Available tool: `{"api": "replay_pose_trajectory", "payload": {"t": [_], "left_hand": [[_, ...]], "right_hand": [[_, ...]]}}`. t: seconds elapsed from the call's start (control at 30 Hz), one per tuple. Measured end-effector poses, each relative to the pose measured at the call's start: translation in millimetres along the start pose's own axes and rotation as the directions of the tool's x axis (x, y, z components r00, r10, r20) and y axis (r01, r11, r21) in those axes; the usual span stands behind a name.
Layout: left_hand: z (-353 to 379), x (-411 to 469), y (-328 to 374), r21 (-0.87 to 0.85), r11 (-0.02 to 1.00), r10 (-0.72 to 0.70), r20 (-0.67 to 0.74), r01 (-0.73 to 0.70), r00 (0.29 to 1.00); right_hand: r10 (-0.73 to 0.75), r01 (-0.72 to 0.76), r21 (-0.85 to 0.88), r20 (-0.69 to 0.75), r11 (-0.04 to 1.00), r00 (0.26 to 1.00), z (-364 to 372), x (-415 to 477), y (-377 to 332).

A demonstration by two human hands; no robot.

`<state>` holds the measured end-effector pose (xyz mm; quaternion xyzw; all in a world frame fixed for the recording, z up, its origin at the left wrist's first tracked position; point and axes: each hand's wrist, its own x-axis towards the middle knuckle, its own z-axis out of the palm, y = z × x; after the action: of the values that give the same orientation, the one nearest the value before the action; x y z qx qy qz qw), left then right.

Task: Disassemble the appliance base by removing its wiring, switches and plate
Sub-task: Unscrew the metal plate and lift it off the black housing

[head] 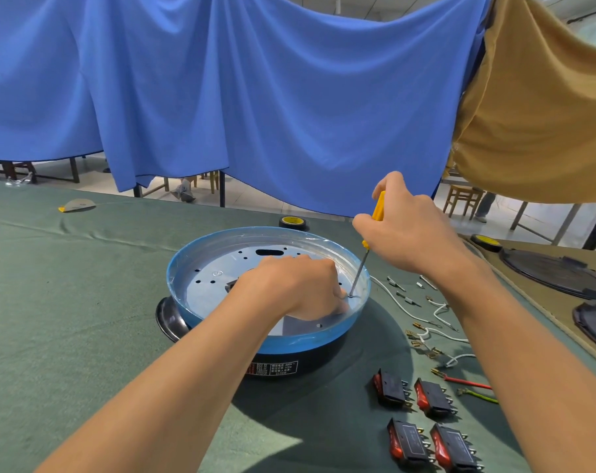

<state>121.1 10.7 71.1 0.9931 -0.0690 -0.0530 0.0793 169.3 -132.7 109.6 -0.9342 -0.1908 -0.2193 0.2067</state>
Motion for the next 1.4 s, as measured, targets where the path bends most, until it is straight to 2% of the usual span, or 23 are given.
{"api": "replay_pose_trajectory", "payload": {"t": [0.1,0.2,0.27,0.43,0.6,0.77,0.93,1.1,1.23,1.4], "left_hand": [[1.1,0.6,-0.3,0.002,1.000,0.002,-0.008,-0.002,1.000],[1.3,0.3,-0.1,0.008,1.000,0.000,-0.006,0.000,1.000],[1.3,0.2,-0.4,-0.002,1.000,0.005,-0.003,-0.005,1.000],[1.5,1.1,-0.5,-0.011,1.000,0.013,-0.012,-0.014,1.000],[2.5,1.1,-1.8,-0.010,1.000,0.016,-0.023,-0.016,1.000],[1.8,0.3,-1.4,-0.015,1.000,0.021,-0.011,-0.022,1.000],[0.3,-3.9,0.5,0.010,1.000,0.012,-0.015,-0.012,1.000],[0.5,-3.8,0.6,-0.003,1.000,0.024,-0.008,-0.024,1.000],[0.2,-3.9,0.6,0.003,1.000,0.014,-0.004,-0.014,1.000],[0.4,-3.8,0.2,-0.004,1.000,0.026,-0.005,-0.026,1.000]], "right_hand": [[-0.034,0.034,-0.050,-0.004,0.998,0.999,2.5,-1.5,0.1],[-0.053,0.044,-0.122,-0.068,0.992,0.996,4.8,-4.2,0.2],[-0.065,0.055,-0.111,-0.088,0.992,0.994,4.2,-3.5,0.6],[-0.033,0.033,-0.019,0.022,0.999,0.999,-1.5,0.6,2.5],[-0.013,0.002,-0.099,-0.107,0.995,0.994,0.0,-2.4,-0.1],[-0.008,0.006,-0.040,-0.051,0.999,0.999,-1.3,-0.4,0.0],[0.006,-0.022,-0.112,-0.147,0.993,0.989,0.6,-2.2,-2.0],[0.014,-0.017,-0.044,-0.047,0.999,0.999,-2.4,0.1,0.1],[0.015,-0.026,-0.105,-0.108,0.994,0.994,0.2,-2.8,-2.4],[-0.008,0.008,-0.023,-0.031,1.000,0.999,-1.0,-1.3,-1.2]]}}
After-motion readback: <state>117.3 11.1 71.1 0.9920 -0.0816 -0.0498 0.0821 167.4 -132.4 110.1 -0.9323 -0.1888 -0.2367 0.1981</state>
